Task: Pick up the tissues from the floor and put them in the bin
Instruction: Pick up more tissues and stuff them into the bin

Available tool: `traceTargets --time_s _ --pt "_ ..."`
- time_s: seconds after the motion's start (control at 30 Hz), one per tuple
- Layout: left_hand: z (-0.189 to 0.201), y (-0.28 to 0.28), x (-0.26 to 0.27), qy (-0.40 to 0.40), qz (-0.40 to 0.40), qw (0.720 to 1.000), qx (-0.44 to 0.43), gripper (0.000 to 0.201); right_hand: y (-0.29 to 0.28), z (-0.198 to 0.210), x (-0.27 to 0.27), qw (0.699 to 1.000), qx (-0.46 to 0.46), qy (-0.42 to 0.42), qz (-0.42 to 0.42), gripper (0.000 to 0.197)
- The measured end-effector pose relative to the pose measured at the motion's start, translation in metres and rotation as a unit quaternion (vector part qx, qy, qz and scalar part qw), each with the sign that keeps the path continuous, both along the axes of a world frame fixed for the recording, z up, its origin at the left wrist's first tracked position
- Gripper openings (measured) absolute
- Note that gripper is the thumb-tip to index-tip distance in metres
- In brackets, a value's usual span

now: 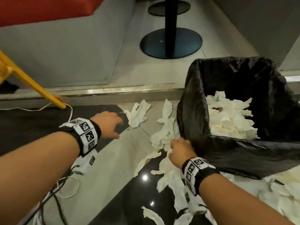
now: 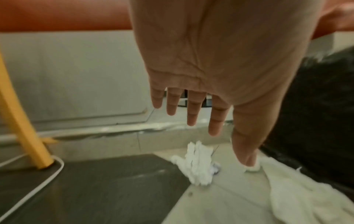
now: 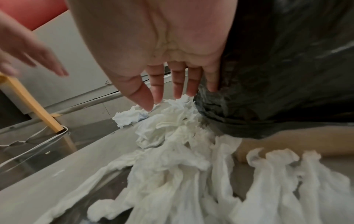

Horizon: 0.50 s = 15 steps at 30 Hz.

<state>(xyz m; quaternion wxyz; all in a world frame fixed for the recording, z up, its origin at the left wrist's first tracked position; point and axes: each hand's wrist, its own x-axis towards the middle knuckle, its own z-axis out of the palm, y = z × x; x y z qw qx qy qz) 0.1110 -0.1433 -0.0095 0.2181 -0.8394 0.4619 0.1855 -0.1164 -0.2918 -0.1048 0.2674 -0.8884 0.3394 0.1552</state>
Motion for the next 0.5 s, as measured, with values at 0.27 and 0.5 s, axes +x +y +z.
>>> traceTargets --time_s 0.27,0.5 --pt "-0.124 -0.028 0.034 0.074 0.042 0.992 -0.092 0.064 0.002 -0.010 0.010 0.997 -0.031 0.070 -0.029 0.043" --pt "-0.181 -0.061 0.042 0.138 0.126 0.978 -0.092 0.083 -0.007 -0.032 0.063 0.997 -0.039 0.054 0.033 0.073"
